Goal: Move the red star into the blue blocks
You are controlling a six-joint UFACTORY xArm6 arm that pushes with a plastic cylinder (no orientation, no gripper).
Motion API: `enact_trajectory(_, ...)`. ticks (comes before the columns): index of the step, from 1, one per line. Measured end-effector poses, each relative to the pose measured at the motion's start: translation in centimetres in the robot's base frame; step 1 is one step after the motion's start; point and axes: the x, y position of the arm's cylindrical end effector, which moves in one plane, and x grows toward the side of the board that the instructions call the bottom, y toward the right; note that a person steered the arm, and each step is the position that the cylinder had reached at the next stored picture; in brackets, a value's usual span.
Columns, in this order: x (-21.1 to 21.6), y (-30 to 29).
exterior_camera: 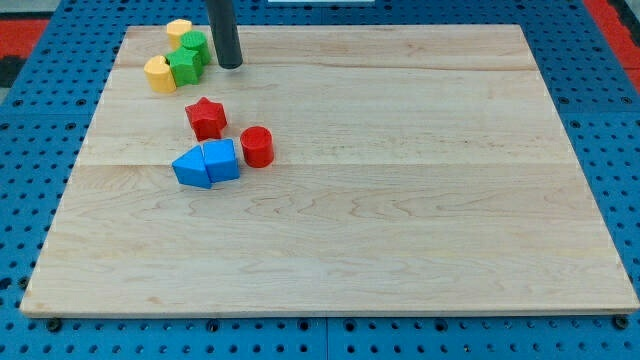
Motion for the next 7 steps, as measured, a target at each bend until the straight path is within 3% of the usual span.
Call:
enact_trajectory(2,1.1,-0.8)
enact_trajectory(3,7.0,-0.8)
enact_trajectory(6,6.9,-2.0)
enact_trajectory(7,11.9,-0.9)
